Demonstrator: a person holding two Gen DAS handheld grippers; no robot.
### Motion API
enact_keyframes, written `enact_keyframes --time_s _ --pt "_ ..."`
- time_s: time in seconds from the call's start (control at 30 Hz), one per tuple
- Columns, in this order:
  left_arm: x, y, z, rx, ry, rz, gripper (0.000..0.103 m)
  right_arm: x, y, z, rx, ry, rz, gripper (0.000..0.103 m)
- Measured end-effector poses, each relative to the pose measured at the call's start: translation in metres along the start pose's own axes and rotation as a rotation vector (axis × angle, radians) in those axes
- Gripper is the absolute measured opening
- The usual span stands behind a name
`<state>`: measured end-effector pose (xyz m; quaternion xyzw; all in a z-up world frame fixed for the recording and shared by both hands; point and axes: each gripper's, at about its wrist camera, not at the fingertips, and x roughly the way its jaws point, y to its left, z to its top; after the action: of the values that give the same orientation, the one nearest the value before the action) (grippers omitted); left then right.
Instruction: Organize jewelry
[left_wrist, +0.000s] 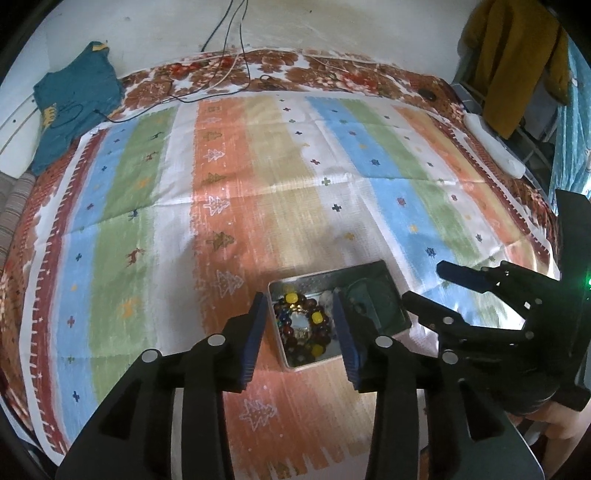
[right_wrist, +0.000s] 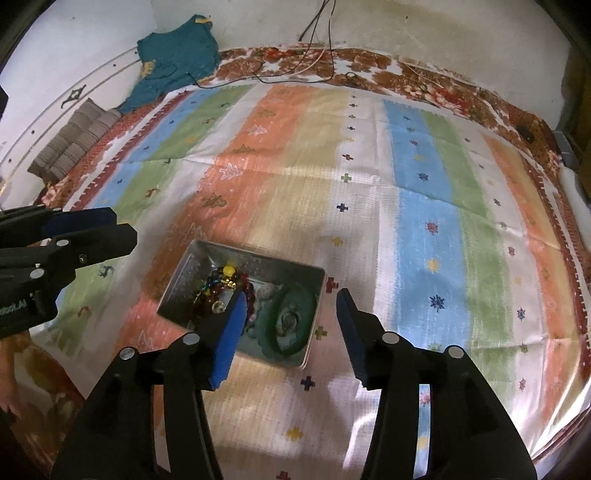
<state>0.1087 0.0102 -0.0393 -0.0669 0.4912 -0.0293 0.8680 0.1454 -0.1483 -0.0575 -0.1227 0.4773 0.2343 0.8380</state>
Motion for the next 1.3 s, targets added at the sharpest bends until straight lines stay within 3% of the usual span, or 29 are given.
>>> enact_keyframes --time_s 0.17,0.3,0.9,0.97,1.1,1.3 --pt "-0.008 -0.003 -0.009 0.018 -0.015 -0.009 0.053 -0.008 -0.003 -0.007 0.009 -0.011 0.005 0.057" --pt "-0.013 -0.008 -0.02 0.045 -0.029 -0.011 0.06 -0.016 -0.003 -0.012 0.003 -0.026 0.014 0.067" --pt "-0.037 -0.013 -0.053 0.074 -0.091 0.005 0.088 -0.048 -0.003 -0.034 -0.005 -0.081 0.022 0.09" --pt "-0.041 -0.014 -0.057 0.082 -0.114 0.018 0.096 -0.054 0.0 -0.037 -0.018 -0.097 0.028 0.091" --pt "-0.048 -0.016 -0.063 0.088 -0.147 0.042 0.097 -0.064 0.001 -0.043 -0.026 -0.137 0.027 0.095" --pt "-0.052 -0.014 -0.069 0.067 -0.148 0.013 0.097 -0.074 0.003 -0.049 -0.028 -0.164 0.045 0.098"
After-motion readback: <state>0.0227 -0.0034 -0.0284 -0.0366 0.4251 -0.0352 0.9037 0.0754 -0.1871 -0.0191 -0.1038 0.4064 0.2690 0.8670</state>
